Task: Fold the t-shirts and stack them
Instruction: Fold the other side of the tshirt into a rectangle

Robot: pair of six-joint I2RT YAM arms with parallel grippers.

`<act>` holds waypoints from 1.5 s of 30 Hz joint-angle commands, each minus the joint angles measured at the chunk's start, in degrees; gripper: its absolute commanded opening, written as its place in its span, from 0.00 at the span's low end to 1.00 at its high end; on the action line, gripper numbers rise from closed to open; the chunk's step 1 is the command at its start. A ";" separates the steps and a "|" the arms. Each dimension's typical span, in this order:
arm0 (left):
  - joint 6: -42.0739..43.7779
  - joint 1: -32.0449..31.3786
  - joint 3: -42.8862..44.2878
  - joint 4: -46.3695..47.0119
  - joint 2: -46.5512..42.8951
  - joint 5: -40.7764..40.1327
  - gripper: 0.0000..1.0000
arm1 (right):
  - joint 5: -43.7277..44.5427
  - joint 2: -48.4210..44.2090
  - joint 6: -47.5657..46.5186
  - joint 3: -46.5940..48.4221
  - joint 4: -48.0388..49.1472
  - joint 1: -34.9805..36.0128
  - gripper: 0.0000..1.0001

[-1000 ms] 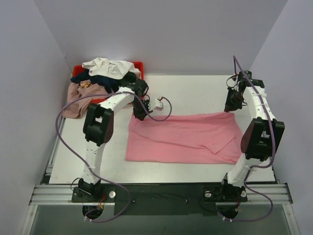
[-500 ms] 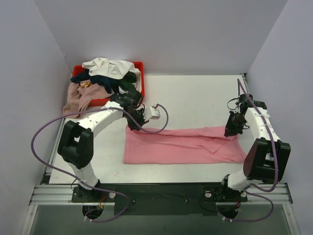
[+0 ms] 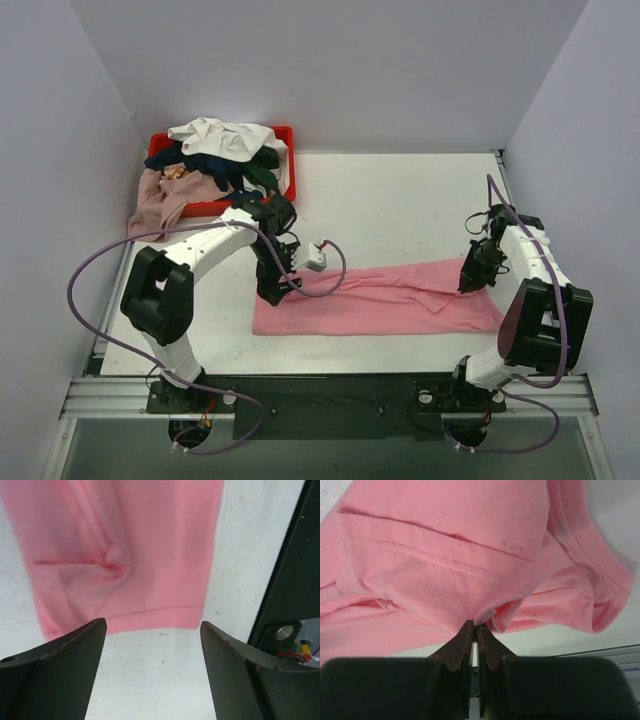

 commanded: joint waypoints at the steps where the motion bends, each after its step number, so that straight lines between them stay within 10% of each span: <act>1: 5.06 3.21 4.23 0.34 -0.75 -1.50 0.87 | 0.55 -0.94 0.64 0.28 -1.98 0.19 0.00; 8: 14.09 3.40 10.63 2.22 6.09 11.21 0.82 | 0.72 -0.68 0.55 -0.16 -1.54 0.27 0.00; 16: 9.19 1.46 13.80 8.71 15.41 10.36 0.30 | 1.51 -1.29 0.47 -1.31 -1.36 0.27 0.00; 32: 10.85 3.48 -3.59 9.50 3.30 -1.86 0.21 | 3.71 -0.24 0.55 -1.39 -1.19 0.19 0.00; 45: 13.49 4.80 -11.69 0.11 -4.26 -1.17 0.34 | 2.57 0.12 0.73 -1.83 -1.01 0.19 0.00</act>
